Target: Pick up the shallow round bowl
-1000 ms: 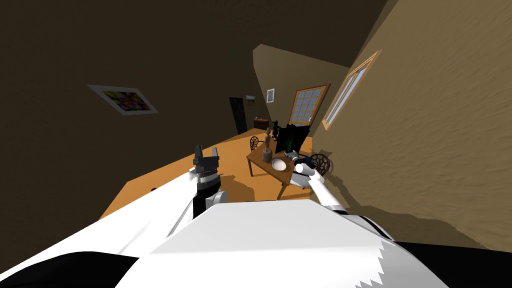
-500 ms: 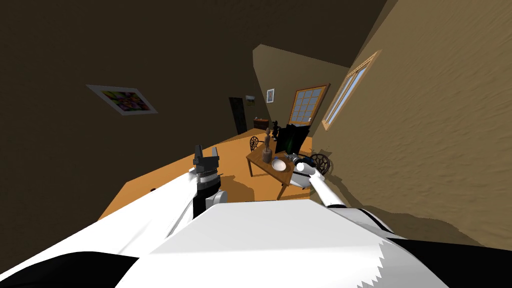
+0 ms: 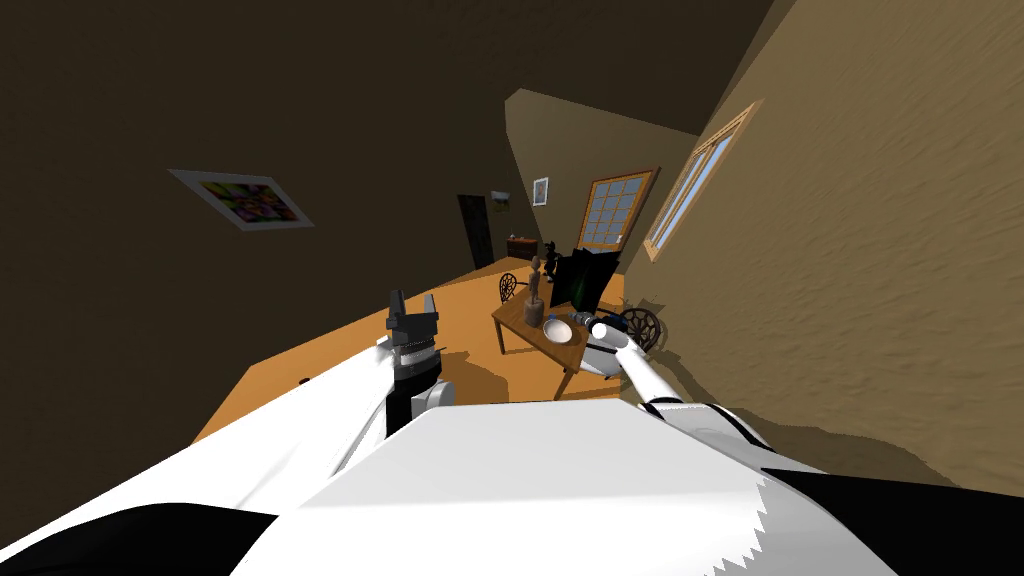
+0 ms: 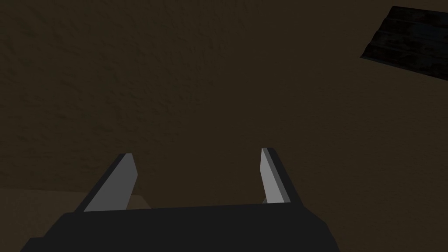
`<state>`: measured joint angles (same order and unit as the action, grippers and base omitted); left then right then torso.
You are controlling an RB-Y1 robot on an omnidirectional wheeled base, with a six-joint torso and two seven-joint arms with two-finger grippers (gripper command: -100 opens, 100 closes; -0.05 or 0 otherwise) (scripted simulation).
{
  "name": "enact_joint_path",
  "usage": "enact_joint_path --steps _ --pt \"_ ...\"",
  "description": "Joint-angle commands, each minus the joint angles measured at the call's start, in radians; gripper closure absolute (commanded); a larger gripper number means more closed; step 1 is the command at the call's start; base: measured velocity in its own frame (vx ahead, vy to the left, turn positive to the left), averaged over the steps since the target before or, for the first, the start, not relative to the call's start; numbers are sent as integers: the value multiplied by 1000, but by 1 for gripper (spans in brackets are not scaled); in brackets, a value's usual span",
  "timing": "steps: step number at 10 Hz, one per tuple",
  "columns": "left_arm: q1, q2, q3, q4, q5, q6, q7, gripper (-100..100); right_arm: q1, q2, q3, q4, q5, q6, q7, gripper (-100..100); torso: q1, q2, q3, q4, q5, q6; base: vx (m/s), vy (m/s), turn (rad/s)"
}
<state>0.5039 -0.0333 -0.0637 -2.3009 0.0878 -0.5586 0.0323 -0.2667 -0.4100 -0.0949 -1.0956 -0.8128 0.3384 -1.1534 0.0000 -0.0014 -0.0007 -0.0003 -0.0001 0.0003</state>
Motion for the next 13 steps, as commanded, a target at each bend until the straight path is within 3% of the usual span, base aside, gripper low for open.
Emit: enact_joint_path --steps 1,2,3,6,8,9,10,13 --pt "0 0 0 0 0 0 0 0 -28 -13 -2 50 -39 47 -43 -100 0 0 0 0 0 0 22 -4 -5" --pt "0 0 0 0 0 0 0 0 -28 -13 -2 82 -39 47 -43 -100 0 0 0 0 0 0 24 -1 0" --pt "0 0 0 0 0 0 0 0 -28 -13 -2 82 -39 47 -43 -100 0 0 0 0 0 0 11 0 -3" --pt "0 0 0 0 0 0 0 0 -80 -25 -5 171 -92 121 -109 -100 0 0 0 0 0 0 24 -4 -4" --pt "0 0 0 0 0 0 0 0 -80 -25 -5 208 -92 121 -109 -100 0 -1 0 0 0 0 18 -2 2" --pt "0 0 0 0 0 0 0 0 -104 -29 -6 250 -117 155 -138 -100 0 0 0 0 0 0 24 3 -7" --pt "0 0 0 0 0 0 0 0 -104 -29 -6 268 -117 155 -138 -100 0 0 0 0 0 0 24 2 0" --pt "0 0 0 0 0 0 0 0 -145 -35 -9 368 -159 217 -189 -100 0 -1 0 0 0 0 32 -1 -2"
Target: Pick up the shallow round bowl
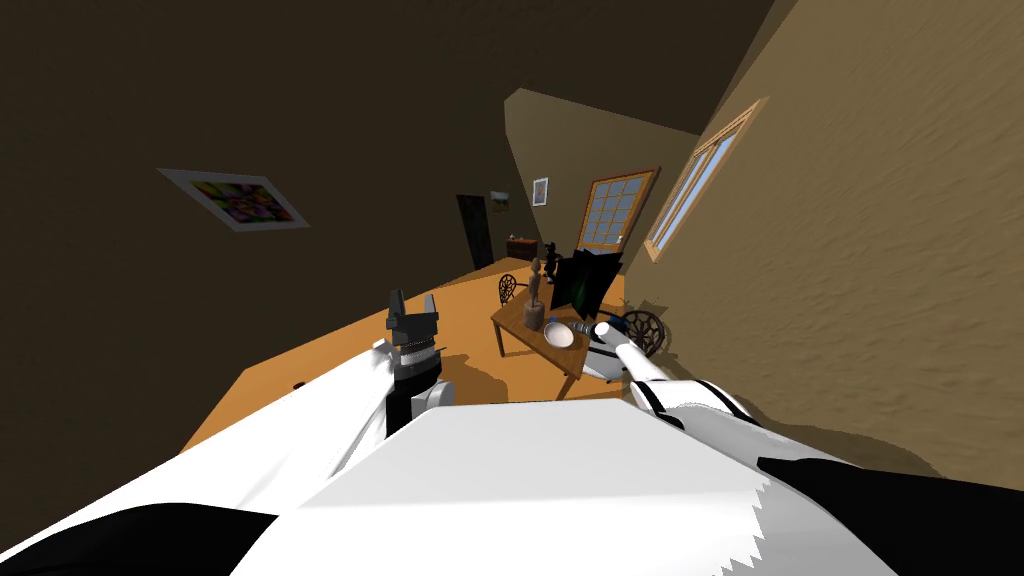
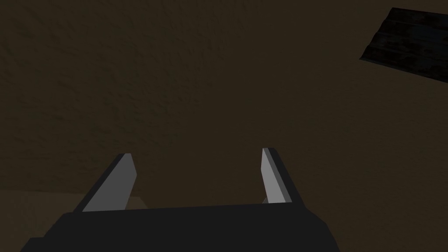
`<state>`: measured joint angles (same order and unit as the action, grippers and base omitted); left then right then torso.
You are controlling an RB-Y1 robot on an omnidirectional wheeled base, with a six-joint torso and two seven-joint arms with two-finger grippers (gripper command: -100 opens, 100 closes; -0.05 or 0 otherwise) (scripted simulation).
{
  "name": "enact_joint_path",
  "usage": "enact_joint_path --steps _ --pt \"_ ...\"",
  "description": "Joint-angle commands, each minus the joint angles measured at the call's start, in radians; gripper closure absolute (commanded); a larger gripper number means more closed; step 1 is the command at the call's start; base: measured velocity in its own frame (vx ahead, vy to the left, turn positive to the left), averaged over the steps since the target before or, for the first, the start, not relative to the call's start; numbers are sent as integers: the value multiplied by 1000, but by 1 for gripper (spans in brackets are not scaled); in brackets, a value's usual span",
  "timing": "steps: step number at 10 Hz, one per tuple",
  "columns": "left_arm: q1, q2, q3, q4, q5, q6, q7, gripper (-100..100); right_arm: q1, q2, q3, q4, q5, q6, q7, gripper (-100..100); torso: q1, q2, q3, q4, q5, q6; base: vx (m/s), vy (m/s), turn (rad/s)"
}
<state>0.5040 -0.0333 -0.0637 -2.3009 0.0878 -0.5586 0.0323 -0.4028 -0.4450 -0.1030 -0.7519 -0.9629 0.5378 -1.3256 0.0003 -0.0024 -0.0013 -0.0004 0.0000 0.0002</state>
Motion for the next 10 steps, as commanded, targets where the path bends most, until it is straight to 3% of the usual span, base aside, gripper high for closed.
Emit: enact_joint_path --steps 1,2,4,6,8,10 --pt "0 0 0 0 0 0 0 0 -9 0 -1 36 -9 17 -17 -100 0 0 0 0 0 0 31 0 0" --pt "0 0 0 0 0 0 0 0 -26 -2 -1 75 -28 45 -39 -100 0 0 0 0 0 0 29 -3 -3" --pt "0 0 0 0 0 0 0 0 -26 -2 -1 87 -28 45 -39 -100 0 0 0 0 0 0 23 -1 0" --pt "0 0 0 0 0 0 0 0 -41 -3 -2 134 -44 70 -58 -100 0 1 0 0 0 0 24 2 -1" --pt "0 0 0 0 0 0 0 0 -63 -4 -2 212 -71 113 -89 -100 0 0 0 0 0 0 40 3 -2" --pt "0 0 0 0 0 0 0 0 -63 -4 -2 215 -71 113 -89 -100 0 0 0 0 0 0 26 -3 0"
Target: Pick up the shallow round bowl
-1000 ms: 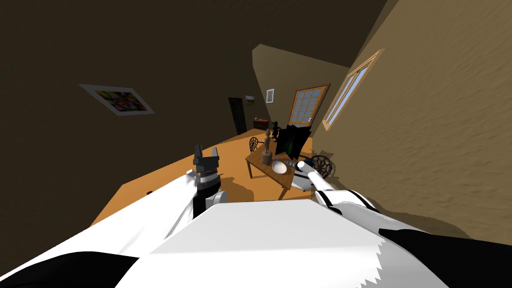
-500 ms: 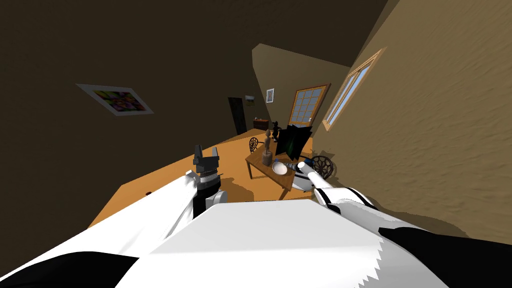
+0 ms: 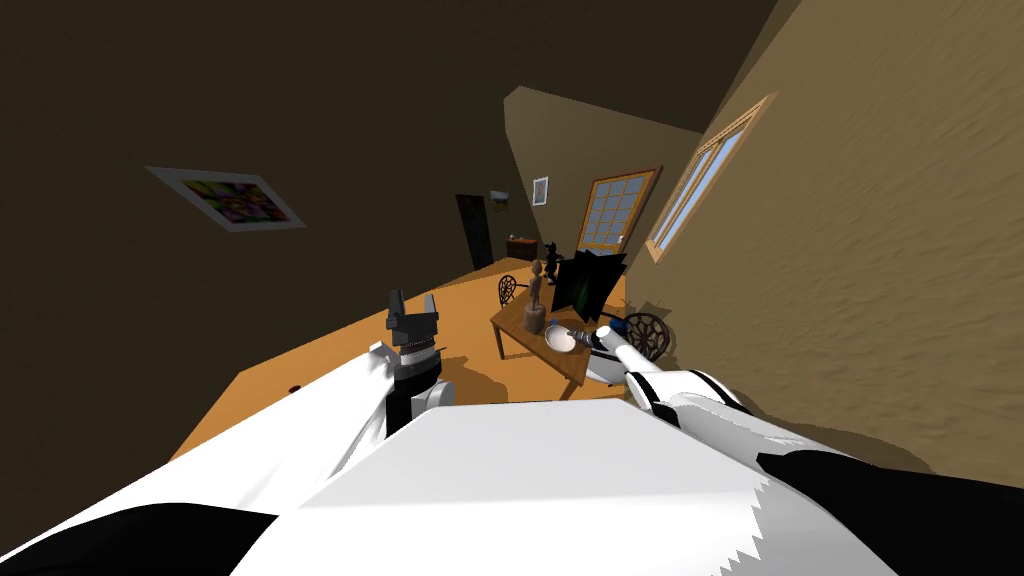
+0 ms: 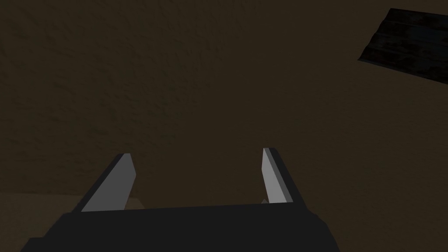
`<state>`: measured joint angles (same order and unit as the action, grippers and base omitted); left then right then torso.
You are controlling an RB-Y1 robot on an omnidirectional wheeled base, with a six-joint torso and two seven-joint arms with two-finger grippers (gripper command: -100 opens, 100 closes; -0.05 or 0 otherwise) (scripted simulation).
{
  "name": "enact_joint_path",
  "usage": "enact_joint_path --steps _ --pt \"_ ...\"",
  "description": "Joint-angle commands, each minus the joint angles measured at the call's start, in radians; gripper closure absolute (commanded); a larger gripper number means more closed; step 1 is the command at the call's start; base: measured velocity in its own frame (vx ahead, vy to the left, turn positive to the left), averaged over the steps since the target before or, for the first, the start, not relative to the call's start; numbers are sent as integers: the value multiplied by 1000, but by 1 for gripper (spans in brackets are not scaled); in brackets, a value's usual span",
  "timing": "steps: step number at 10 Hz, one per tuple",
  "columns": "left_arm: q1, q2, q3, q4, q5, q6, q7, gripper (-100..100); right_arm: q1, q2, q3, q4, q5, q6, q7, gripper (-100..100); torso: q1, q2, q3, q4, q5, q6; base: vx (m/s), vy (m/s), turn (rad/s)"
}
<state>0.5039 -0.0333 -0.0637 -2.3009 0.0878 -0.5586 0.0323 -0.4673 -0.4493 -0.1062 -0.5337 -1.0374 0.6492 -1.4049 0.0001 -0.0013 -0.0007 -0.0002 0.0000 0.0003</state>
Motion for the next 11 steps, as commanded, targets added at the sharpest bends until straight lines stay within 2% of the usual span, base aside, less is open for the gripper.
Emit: enact_joint_path --steps 1,2,5,8,9,10,11 --pt "0 0 0 0 0 0 0 0 -6 1 2 30 -6 19 -21 -100 0 0 0 0 0 0 17 0 -1" --pt "0 0 0 0 0 0 0 0 -11 2 3 58 -13 32 -30 -100 0 0 0 0 0 0 34 1 1" --pt "0 0 0 0 0 0 0 0 -11 2 3 58 -13 32 -30 -100 0 1 0 0 0 0 12 0 -1" --pt "0 0 0 0 0 0 0 0 -12 5 5 97 -21 50 -41 -100 0 1 1 0 0 0 12 1 0" --pt "0 0 0 0 0 0 0 0 -11 5 4 87 -20 46 -40 -100 0 0 0 0 0 0 8 1 0" --pt "0 0 0 0 0 0 0 0 -12 5 4 91 -21 46 -38 0 0 1 1 0 0 0 0 0 0" --pt "0 0 0 0 0 0 0 0 6 34 -7 96 -17 17 -15 -100 0 1 1 0 0 0 66 -22 -20"
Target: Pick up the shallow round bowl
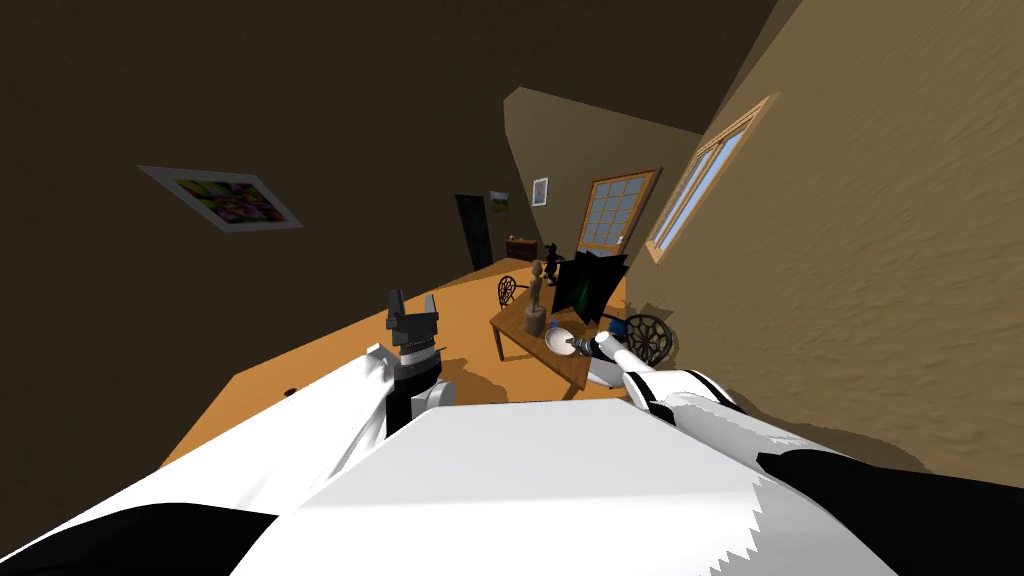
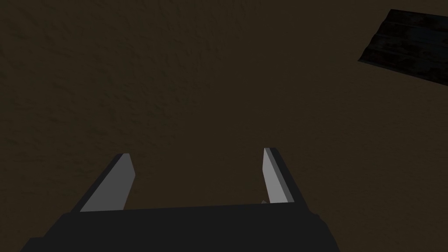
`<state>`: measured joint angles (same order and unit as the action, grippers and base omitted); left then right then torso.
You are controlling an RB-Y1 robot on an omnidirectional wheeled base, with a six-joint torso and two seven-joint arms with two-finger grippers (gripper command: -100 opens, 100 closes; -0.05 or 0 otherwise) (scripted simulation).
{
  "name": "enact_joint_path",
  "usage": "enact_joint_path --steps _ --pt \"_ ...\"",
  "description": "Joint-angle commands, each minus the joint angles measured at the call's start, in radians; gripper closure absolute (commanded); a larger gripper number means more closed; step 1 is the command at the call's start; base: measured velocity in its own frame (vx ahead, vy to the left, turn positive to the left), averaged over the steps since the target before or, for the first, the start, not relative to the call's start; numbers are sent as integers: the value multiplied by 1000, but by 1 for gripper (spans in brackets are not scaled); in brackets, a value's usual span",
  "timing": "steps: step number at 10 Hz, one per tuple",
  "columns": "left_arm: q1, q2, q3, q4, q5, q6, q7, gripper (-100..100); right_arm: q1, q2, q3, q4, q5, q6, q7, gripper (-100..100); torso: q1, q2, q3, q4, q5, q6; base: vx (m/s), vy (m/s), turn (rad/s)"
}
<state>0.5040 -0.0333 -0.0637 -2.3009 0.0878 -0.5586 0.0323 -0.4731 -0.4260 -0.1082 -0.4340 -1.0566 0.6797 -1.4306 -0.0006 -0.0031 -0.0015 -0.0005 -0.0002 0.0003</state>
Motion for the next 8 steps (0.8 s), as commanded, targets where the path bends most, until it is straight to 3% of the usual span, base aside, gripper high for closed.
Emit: enact_joint_path --steps 1,3,4,8 --pt "0 0 0 0 0 0 0 0 20 26 -11 -1 4 -28 22 -100 0 0 0 0 0 0 41 5 -41" --pt "0 0 0 0 0 0 0 0 11 21 -13 14 -2 -28 36 -100 2 1 0 0 0 0 27 7 -4" --pt "0 0 0 0 0 0 0 0 13 22 -12 10 0 -27 32 100 1 2 1 0 0 0 0 0 0" --pt "0 0 0 0 0 0 0 0 14 22 -12 11 0 -27 32 100 1 4 3 2 0 0 0 0 0"
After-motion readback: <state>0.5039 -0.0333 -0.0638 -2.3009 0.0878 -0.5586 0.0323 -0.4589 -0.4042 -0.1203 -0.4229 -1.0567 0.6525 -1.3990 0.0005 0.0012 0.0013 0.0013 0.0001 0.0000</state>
